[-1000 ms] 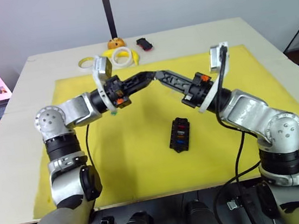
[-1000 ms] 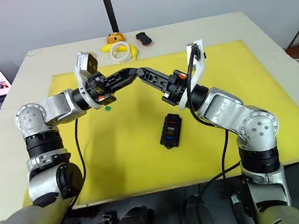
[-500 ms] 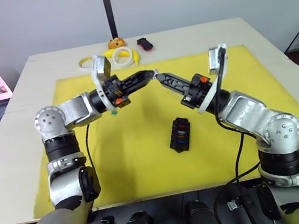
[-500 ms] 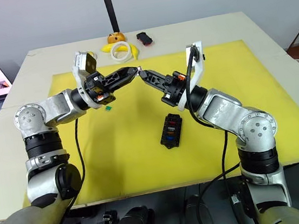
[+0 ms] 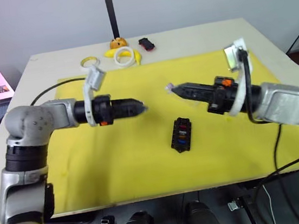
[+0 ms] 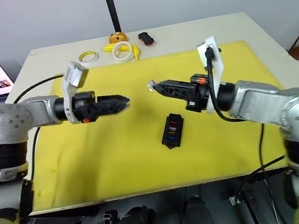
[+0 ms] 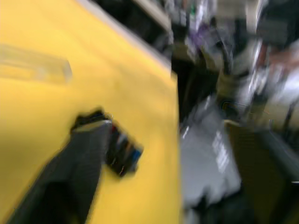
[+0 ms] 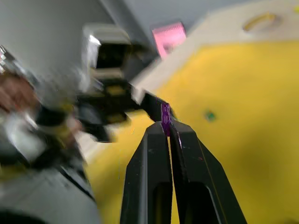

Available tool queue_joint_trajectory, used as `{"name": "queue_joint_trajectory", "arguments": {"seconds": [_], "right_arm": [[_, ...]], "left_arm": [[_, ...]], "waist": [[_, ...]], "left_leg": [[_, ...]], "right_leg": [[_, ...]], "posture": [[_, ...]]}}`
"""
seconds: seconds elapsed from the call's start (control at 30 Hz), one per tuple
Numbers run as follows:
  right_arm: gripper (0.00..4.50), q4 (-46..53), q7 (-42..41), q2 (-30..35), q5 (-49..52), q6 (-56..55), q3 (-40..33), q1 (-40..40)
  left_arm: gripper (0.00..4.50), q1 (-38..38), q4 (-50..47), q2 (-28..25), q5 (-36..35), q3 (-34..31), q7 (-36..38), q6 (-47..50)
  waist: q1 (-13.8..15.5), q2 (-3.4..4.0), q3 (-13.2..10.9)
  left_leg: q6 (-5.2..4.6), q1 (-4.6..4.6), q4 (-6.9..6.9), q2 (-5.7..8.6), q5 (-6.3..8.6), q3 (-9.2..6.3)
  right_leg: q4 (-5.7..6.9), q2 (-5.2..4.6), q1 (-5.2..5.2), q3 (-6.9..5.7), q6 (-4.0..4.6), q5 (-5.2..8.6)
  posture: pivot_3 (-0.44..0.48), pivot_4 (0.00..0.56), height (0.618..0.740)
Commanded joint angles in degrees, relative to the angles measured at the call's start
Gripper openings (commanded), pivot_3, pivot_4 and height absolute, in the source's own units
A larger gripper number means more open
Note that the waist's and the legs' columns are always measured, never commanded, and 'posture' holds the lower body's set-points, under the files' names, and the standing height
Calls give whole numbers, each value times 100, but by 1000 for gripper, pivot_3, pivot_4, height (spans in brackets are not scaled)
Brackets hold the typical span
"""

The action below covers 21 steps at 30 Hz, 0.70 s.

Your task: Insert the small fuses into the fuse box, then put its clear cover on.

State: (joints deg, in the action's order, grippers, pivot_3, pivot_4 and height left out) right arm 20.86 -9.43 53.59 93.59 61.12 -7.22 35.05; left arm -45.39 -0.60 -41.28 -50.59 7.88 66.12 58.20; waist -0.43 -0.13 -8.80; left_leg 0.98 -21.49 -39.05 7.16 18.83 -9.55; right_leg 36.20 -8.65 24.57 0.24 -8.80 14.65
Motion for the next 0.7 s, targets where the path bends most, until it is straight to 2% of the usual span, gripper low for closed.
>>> {"name": "queue_joint_trajectory", "arguments": {"seconds": [0.03, 0.13, 0.33, 0.47, 0.7], "right_arm": [[0, 292, -1196, 539, -1449, -51, 323, 116], [0, 518, -2075, 892, -2905, -593, 909, 84], [0, 351, -3180, 1002, -5092, -1686, 1874, -50], [0, 133, -3605, 801, -5764, -1963, 2100, 8], [0, -16, -3960, 484, -6410, -1982, 2139, -29]], "left_arm": [[4411, 48, -77, 9, 1230, 725, 905, -1660], [4411, 20, 381, 343, 2139, 1165, 1180, -2974], [4411, -286, 1465, 1267, 3068, 1407, 1119, -4239], [4411, -411, 2001, 1610, 3530, 1481, 1157, -4770], [4411, -547, 2495, 1937, 3882, 1410, 1233, -5166]], "waist": [[-6, -1, -1], [-13, -1, -1], [1, -7, -4], [-14, -9, -5], [-15, -9, -5]], "left_leg": [[-2, -1, 0, -2, 1, 0], [-3, -3, 1, -4, 2, 1], [-5, -9, -7, -4, 3, 2], [-6, -12, -9, -1, 3, 2], [-6, -12, -8, -4, 3, 0]], "right_leg": [[-5, 1, -2, -3, 0, 0], [-6, 0, 0, -6, -1, -1], [-5, -4, 2, -13, -3, -2], [-6, -7, 2, -15, -6, -3], [-3, -8, 5, -19, -6, -3]], "posture": [[0, 150, 740], [0, 150, 740], [0, 150, 740], [0, 150, 740], [0, 150, 740]]}}
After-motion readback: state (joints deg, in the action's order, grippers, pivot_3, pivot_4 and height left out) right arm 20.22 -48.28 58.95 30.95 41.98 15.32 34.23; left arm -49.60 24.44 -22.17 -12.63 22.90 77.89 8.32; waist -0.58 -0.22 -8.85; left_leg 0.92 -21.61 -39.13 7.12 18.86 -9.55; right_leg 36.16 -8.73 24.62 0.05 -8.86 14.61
